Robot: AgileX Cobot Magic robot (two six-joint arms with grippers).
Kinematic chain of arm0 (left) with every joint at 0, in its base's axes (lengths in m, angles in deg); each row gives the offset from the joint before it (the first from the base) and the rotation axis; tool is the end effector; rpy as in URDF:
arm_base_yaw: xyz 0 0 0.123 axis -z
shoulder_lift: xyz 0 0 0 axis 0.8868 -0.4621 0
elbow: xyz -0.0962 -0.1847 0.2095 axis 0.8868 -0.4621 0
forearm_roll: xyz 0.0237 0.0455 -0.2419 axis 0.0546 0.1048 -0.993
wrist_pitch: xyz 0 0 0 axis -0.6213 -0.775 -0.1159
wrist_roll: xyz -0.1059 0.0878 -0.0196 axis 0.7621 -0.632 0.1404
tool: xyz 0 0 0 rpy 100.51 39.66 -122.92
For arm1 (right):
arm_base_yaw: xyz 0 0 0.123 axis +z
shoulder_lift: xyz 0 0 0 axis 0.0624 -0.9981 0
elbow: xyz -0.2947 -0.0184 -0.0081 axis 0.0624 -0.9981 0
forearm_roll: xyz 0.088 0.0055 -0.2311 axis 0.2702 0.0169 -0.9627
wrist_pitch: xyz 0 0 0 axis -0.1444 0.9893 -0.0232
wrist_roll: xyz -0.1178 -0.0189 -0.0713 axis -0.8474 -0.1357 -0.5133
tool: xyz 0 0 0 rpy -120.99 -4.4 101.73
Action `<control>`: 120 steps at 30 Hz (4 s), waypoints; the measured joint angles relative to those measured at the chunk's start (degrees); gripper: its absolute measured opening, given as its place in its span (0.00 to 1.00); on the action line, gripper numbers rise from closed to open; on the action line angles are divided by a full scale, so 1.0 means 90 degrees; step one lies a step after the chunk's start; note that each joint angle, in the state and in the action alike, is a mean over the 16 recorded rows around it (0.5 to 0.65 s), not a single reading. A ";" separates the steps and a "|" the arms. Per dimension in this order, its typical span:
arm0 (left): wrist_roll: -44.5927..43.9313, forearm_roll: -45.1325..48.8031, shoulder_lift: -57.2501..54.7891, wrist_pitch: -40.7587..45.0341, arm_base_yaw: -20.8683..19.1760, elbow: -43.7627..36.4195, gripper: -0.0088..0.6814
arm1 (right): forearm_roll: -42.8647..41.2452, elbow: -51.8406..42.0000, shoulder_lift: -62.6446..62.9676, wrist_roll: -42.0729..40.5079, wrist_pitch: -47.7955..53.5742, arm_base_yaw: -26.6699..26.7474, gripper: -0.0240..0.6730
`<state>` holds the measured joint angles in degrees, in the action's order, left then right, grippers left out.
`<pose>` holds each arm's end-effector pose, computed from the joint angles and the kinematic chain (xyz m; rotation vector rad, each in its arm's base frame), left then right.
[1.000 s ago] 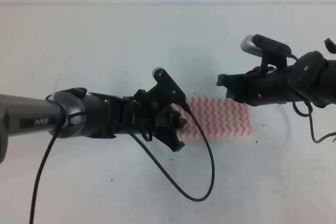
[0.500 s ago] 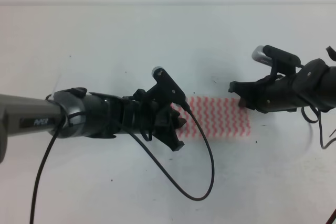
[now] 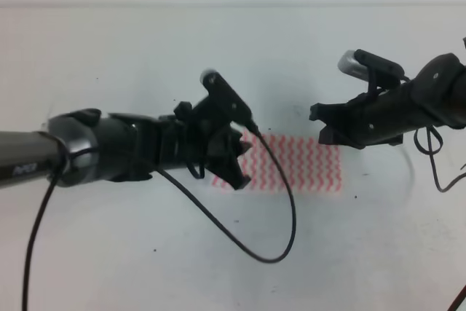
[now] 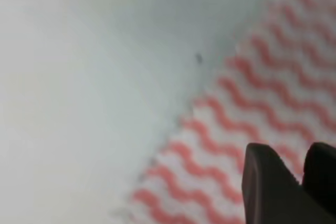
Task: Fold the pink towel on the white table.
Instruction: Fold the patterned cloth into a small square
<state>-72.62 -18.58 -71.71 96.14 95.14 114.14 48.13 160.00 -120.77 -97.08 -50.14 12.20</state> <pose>0.3496 -0.2682 0.1588 1.3077 1.8138 -0.3139 0.4104 0.1572 0.1504 0.1232 2.5738 0.6570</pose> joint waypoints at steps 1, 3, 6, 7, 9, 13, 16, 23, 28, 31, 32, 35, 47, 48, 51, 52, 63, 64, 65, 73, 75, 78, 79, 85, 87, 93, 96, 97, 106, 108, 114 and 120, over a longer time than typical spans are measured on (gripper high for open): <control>0.0029 0.0000 0.0053 -0.0035 0.0000 -0.0002 0.23 | -0.0029 0.0032 0.0006 -0.0001 0.0129 0.0017 0.01; 0.0104 -0.0007 0.0142 -0.0117 0.0000 -0.0005 0.23 | -0.0093 0.0093 0.0019 -0.0001 0.0392 0.0057 0.01; 0.0223 -0.0020 0.0239 -0.0245 0.0000 -0.0008 0.23 | -0.0203 0.0151 0.0039 0.0006 0.0731 0.0130 0.01; 0.0264 -0.0045 0.0269 -0.0278 0.0000 -0.0008 0.23 | -0.0240 0.0163 0.0044 0.0010 0.0823 0.0155 0.01; 0.0318 -0.0070 0.0297 -0.0344 0.0000 -0.0010 0.23 | -0.0318 0.0177 0.0053 0.0024 0.0990 0.0203 0.01; 0.0376 -0.0045 0.0291 -0.0481 0.0000 -0.0013 0.23 | -0.0566 0.0186 0.0046 0.0139 0.1235 0.0291 0.01; 0.0402 -0.0095 0.0285 -0.0542 0.0000 -0.0015 0.23 | -0.0815 0.0189 0.0006 0.0312 0.1343 0.0331 0.01; 0.0438 -0.0169 0.0292 -0.0533 0.0000 -0.0017 0.23 | -0.1416 0.0201 -0.0109 0.0760 0.1405 0.0349 0.01; 0.0550 -0.0174 0.0292 -0.0444 0.0000 -0.0017 0.23 | -0.1753 0.0258 -0.0158 0.0984 0.1472 0.0349 0.01; 0.0888 -0.0213 0.0322 -0.0368 -0.0005 -0.0014 0.21 | -0.1838 0.0341 -0.0154 0.1036 0.1526 0.0349 0.01; 0.1038 -0.0203 0.0336 -0.0337 -0.0012 -0.0014 0.21 | -0.1852 0.0369 -0.0150 0.1037 0.1541 0.0349 0.01; 0.1564 -0.0101 0.0401 -0.0153 -0.0069 -0.0011 0.17 | -0.1879 0.0458 -0.0089 0.1037 0.1600 0.0348 0.01; 0.4060 0.0610 0.0746 0.1792 -0.1023 -0.0005 0.01 | -0.2164 0.0602 0.0614 0.1132 0.1766 0.0347 0.01; 0.4172 0.0679 0.0756 0.1955 -0.1123 -0.0006 0.01 | -0.2192 0.0564 0.0705 0.1145 0.1759 0.0347 0.01; 0.4429 0.0801 0.0740 0.2392 -0.1376 -0.0006 0.01 | -0.2264 0.0368 0.0981 0.1208 0.1660 0.0348 0.01; 0.4480 0.0827 0.0718 0.2497 -0.1443 -0.0006 0.01 | -0.2284 0.0290 0.1065 0.1229 0.1618 0.0348 0.01; 0.4654 0.0723 0.0133 0.3063 -0.1607 -0.0006 0.01 | -0.2096 -0.0625 0.1723 0.1389 0.1037 0.0353 0.01; 0.4670 0.0697 0.0059 0.3113 -0.1599 -0.0006 0.01 | -0.2064 -0.0677 0.1748 0.1395 0.0991 0.0353 0.01; 0.4694 0.0680 -0.0013 0.3165 -0.1591 -0.0005 0.01 | -0.2033 -0.0717 0.1765 0.1396 0.0954 0.0354 0.01; 0.5019 0.0842 -0.0515 0.3444 -0.1578 -0.0006 0.01 | -0.1869 -0.0774 0.1772 0.1361 0.0861 0.0353 0.01; 0.5115 0.0937 -0.0614 0.3454 -0.1578 -0.0007 0.01 | -0.1861 -0.0773 0.1771 0.1351 0.0847 0.0353 0.01; 0.5251 0.1088 -0.0734 0.3410 -0.1578 -0.0007 0.01 | -0.1856 -0.0773 0.1771 0.1349 0.0832 0.0353 0.01; 0.5287 0.1133 -0.0766 0.3393 -0.1578 -0.0007 0.01 | -0.1856 -0.0773 0.1771 0.1347 0.0827 0.0353 0.01; 0.5426 0.1264 -0.0891 0.3494 -0.1580 0.0070 0.01 | -0.1853 -0.0773 0.1770 0.1343 0.0826 0.0353 0.01; 0.5457 0.1263 -0.0910 0.3600 -0.1581 0.0140 0.01 | -0.1849 -0.0773 0.1770 0.1341 0.0824 0.0353 0.01; 0.5578 0.1256 -0.0930 0.3949 -0.1585 0.0446 0.01 | -0.1843 -0.0774 0.1770 0.1345 0.0834 0.0354 0.01; 0.5627 0.1273 -0.0930 0.4024 -0.1587 0.0616 0.01 | -0.1843 -0.0774 0.1768 0.1349 0.0838 0.0354 0.01; 0.5643 0.1295 -0.0930 0.4025 -0.1588 0.0668 0.01 | -0.1843 -0.0774 0.1767 0.1350 0.0836 0.0354 0.01; 0.5731 0.1625 -0.0968 0.3500 -0.1588 0.0903 0.01 | -0.1793 -0.0774 0.1734 0.1373 0.0826 0.0353 0.01; 0.5731 0.1695 -0.0995 0.3366 -0.1588 0.0906 0.01 | -0.1757 -0.0774 0.1704 0.1379 0.0818 0.0353 0.01; 0.5732 0.1839 -0.1120 0.3183 -0.1588 0.0911 0.01 | -0.1648 -0.0774 0.1574 0.1413 0.0802 0.0353 0.01; 0.5742 0.1857 -0.1260 0.3173 -0.1588 0.0917 0.01 | -0.1554 -0.0774 0.1435 0.1466 0.0733 0.0354 0.05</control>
<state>-20.94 -1.87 -83.05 124.69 80.85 122.39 34.14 153.03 -107.85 -83.88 -43.54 15.39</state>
